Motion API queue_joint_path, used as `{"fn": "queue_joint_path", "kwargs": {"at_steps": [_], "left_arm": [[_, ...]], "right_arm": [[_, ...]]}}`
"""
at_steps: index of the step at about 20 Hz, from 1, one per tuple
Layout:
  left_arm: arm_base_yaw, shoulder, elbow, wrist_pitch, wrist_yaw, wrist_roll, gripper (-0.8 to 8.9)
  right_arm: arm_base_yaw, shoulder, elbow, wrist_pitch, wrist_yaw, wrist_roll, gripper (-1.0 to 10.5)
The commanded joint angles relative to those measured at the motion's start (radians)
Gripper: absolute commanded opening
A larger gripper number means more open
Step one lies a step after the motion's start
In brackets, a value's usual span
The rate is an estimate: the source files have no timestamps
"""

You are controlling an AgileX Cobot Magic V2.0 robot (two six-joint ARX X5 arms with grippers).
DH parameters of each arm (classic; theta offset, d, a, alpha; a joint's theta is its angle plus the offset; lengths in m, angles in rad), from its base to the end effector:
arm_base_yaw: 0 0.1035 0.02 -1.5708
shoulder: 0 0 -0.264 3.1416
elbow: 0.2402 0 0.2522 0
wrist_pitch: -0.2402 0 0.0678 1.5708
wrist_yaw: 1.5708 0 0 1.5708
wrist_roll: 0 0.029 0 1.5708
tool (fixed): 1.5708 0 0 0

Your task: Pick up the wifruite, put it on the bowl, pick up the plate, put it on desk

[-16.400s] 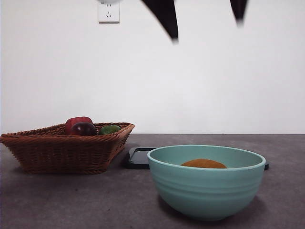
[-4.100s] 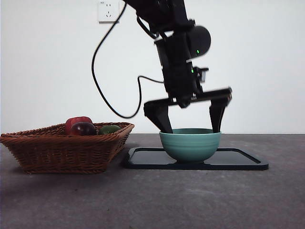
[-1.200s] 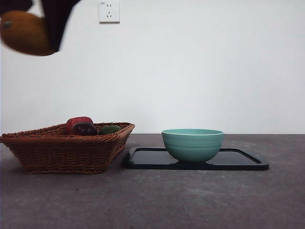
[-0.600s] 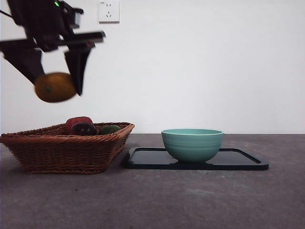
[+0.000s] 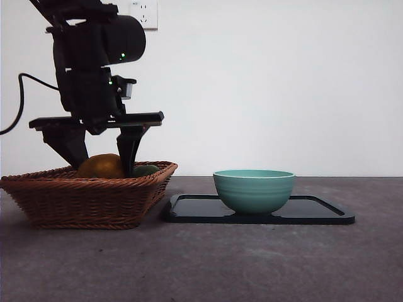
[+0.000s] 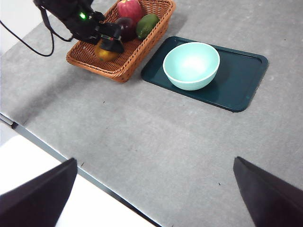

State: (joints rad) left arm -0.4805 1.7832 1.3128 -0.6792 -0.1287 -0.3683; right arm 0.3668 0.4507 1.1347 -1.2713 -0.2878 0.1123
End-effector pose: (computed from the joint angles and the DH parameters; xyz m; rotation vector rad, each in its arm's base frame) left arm 0.3216 -0.1634 0.2159 0.0190 1.1338 -0.1044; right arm 0.0100 0.0127 0.3668 0.0815 0.6321 0.6011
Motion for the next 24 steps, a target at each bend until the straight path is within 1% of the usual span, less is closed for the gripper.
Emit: {"fn": "queue_joint_path", "kwargs": {"at_steps": [1,9,16,17,19,20,21,24], "left_arm": [[-0.003,0.037,0.013,0.016,-0.002,-0.002,2.77],[-0.003,0.092,0.013,0.016,-0.002,0.005,2.79],[-0.001,0.096,0.013,0.018,-0.002,0.009,2.86],[-0.001,0.096,0.014,0.018,-0.002,0.009,3.28],[-0.001,0.096,0.017,0.019,-0.002,0.009,4.68],[-0.001,0.095,0.021,0.019,-0.002,0.009,5.10],[0.000,0.095,0.030,0.012,-0.002,0.009,5.42],[0.002,0.095,0.100,-0.077,-0.001,0.033,5.82]], "right_arm": [[0.005,0.003,0.010,0.006,0.000,0.006,5.6],[0.005,0.003,0.010,0.006,0.000,0.007,5.6],[0.005,0.003,0.010,0.006,0.000,0.007,5.6],[0.005,0.003,0.010,0.006,0.000,0.006,5.6],[0.005,0.003,0.010,0.006,0.000,0.007,5.6],[0.005,0.003,0.010,0.006,-0.001,0.007,5.6],[0.005,0.003,0.010,0.006,-0.001,0.007,5.6],[0.005,0.003,0.010,-0.004,-0.001,0.007,5.6]]}}
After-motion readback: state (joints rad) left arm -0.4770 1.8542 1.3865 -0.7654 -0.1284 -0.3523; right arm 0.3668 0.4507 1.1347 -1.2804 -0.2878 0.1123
